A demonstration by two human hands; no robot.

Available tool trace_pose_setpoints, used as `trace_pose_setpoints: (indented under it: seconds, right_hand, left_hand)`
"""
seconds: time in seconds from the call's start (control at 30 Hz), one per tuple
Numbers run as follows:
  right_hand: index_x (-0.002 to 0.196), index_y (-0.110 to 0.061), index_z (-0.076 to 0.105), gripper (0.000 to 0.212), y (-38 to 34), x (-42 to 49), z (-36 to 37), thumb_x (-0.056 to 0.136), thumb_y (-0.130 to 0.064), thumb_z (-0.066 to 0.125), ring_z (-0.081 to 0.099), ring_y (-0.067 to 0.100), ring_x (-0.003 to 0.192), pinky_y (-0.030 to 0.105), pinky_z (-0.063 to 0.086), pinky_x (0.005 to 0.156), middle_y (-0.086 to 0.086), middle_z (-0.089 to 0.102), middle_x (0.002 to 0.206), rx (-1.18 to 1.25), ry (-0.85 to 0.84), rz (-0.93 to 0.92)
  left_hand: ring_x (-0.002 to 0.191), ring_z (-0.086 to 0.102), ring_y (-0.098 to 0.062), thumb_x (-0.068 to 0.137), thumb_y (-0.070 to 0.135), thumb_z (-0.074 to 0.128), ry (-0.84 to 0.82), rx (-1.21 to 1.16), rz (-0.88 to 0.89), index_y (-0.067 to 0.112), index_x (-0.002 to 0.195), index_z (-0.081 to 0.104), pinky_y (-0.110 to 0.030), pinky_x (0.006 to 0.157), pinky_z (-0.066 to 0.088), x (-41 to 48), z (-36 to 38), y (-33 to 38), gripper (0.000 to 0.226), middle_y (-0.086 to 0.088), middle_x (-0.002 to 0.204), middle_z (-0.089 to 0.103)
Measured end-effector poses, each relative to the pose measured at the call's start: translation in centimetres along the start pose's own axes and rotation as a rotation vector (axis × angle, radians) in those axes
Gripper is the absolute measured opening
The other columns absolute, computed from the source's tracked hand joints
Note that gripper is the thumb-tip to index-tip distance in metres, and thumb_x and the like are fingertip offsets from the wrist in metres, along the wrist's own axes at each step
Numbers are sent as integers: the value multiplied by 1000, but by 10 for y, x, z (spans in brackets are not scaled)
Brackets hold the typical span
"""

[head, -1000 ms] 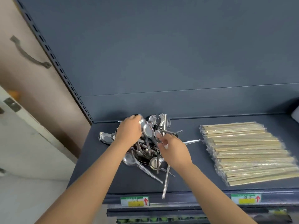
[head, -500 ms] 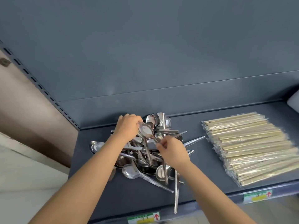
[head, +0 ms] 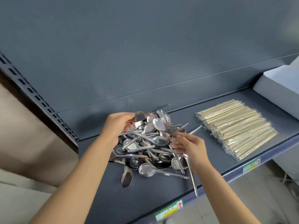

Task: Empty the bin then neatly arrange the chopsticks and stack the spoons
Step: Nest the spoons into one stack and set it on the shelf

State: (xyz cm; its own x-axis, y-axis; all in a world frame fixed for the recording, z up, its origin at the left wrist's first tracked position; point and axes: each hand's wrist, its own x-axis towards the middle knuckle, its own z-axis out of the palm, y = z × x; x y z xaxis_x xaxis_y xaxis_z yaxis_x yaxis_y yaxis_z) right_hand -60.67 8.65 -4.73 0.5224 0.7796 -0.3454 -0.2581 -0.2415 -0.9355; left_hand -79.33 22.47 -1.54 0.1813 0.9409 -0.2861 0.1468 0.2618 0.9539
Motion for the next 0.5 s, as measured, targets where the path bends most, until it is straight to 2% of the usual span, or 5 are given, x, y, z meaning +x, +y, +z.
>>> trace_pose_setpoints:
  seconds: [0.13,0.27,0.37,0.43,0.5]
  right_hand:
    - [94,-1,70,19,0,-21,12,90,3,52,69,21,65,23,54,54,18,73,84,103,-119,-18]
    - [81,1,70,21,-2,-25,3,89,3,51,67,20,60,25,54,54,21,72,84,163,-182,-7]
    - [73,-1,73,24,-7,-19,-15,85,5,53,63,20,55,26,53,52,24,71,84,156,-269,12]
    - [82,3,73,12,-9,-13,-26,78,2,61,60,20,53,27,51,49,25,70,82,122,-342,-5]
    - [88,3,72,21,-8,-6,-36,71,-9,68,57,18,53,28,51,51,21,68,78,102,-397,-36]
  left_hand:
    - [71,62,-18,85,11,69,34,-94,-52,10,90,72,-25,66,53,-20,22,-15,6,-6,81,69]
    - [73,72,-20,87,9,68,-15,-166,-79,9,98,70,-30,76,59,-33,23,-23,11,-7,88,72]
    - [79,71,-18,86,8,69,-60,-158,-26,6,105,70,-25,71,58,-43,27,-26,19,-10,98,71]
    - [70,67,-16,86,7,68,-62,-113,1,6,108,69,-22,66,57,-52,36,-27,22,-12,91,70]
    - [61,66,-15,89,4,64,-21,-57,13,4,107,70,-21,62,56,-59,48,-30,19,-10,83,69]
